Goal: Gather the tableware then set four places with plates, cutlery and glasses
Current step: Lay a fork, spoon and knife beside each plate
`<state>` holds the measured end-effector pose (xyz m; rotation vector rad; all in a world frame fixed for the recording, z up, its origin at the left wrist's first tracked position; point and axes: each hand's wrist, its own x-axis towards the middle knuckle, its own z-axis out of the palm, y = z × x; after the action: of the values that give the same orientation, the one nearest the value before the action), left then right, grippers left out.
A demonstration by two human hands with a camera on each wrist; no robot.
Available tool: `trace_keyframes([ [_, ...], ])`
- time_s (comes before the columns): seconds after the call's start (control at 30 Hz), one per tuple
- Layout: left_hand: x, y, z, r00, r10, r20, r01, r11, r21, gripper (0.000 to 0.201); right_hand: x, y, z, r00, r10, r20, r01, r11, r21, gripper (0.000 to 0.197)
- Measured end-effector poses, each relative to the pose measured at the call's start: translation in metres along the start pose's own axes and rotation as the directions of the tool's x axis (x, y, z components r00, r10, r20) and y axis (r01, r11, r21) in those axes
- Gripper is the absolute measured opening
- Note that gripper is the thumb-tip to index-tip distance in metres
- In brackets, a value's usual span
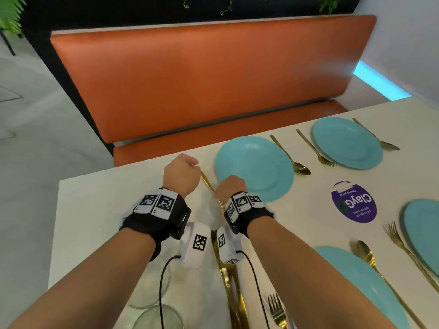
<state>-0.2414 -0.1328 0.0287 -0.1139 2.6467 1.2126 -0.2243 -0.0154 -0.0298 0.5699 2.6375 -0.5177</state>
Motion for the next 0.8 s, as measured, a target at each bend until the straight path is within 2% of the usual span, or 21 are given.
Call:
trace_keyframes([
  [0.2,0.014,-0.014,-0.008,1.000,-0.020,-0.003,0.020,0.999,-0.027,0.025,0.011,-0.016,0.008,0.997,0.074,-0.020,-0.073,0.997,0.038,0.019],
  [0.37,0.020,-0.014,-0.010,1.000,-0.006,0.003,0.007,0.999,-0.033,0.025,0.014,-0.021,0.007,0.980,0.178,-0.088,-0.160,0.970,0.181,0.028],
  [0.5,0.021,-0.015,-0.009,1.000,-0.019,0.017,0.020,0.998,-0.052,0.024,0.020,-0.022,0.004,0.966,0.230,-0.119,-0.200,0.954,0.225,0.047],
  [0.63,0.021,-0.018,-0.007,0.999,-0.023,0.029,0.024,0.998,-0.052,0.024,0.028,-0.021,0.001,0.951,0.279,-0.137,-0.233,0.932,0.276,0.046],
  [0.8,0.018,-0.019,-0.005,0.999,-0.021,0.036,0.024,0.997,-0.077,0.023,0.031,-0.019,0.001,0.943,0.279,-0.182,-0.224,0.935,0.276,0.044],
])
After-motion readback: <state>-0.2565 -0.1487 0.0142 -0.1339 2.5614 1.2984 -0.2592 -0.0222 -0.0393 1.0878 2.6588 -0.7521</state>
